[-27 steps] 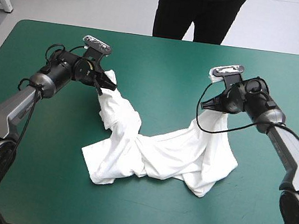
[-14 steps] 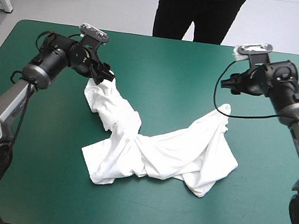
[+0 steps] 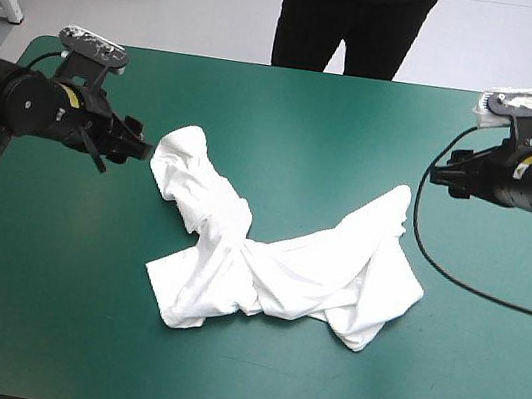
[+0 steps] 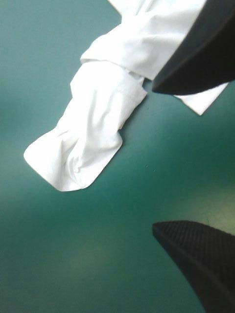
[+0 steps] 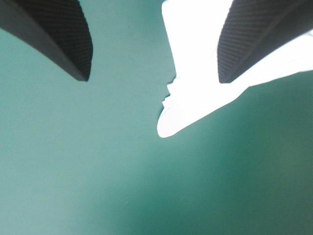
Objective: Fold the cloth
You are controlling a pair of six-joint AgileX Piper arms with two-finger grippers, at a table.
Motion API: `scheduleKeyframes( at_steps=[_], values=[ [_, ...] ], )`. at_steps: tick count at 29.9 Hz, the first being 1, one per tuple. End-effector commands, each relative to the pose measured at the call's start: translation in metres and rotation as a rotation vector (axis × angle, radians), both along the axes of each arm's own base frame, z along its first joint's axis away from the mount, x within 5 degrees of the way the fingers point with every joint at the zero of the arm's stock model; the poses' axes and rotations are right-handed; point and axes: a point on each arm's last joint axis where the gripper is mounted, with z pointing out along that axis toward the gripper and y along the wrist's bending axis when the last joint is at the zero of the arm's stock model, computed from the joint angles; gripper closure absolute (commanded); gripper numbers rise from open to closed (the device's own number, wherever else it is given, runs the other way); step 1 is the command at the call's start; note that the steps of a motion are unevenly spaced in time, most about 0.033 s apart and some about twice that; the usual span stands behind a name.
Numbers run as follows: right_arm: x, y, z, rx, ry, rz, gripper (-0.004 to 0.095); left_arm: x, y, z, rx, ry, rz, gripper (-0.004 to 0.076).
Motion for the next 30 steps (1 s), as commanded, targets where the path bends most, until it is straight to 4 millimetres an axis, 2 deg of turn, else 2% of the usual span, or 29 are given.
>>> scheduleKeyframes(
  at_steps=[1, 7, 11, 23, 26, 30],
  values=[
    [-0.033, -0.003, 0.009, 0.039, -0.051, 0.034, 0.0233, -0.022, -0.008, -0.007, -0.021, 0.033, -0.038, 0.0199],
    [-0.07, -0.001, -0.012, 0.028, 0.077, 0.094, 0.0233, -0.024, -0.033, -0.079, 0.049, 0.185, -0.151, 0.0199],
    [-0.083, 0.0, -0.018, 0.017, 0.127, 0.128, 0.0233, -0.02, -0.033, -0.123, 0.102, 0.298, -0.154, 0.0199],
    [-0.088, 0.0, -0.02, 0.015, 0.141, 0.147, 0.0232, 0.013, -0.048, -0.192, 0.162, 0.444, -0.199, 0.0199],
    [-0.088, 0.001, -0.03, -0.005, 0.172, 0.161, 0.0233, 0.019, -0.053, -0.21, 0.167, 0.509, -0.207, 0.0199],
    [-0.091, 0.007, -0.058, -0.015, 0.265, 0.198, 0.0233, 0.024, -0.058, -0.223, 0.149, 0.537, -0.211, 0.0199]
  ],
)
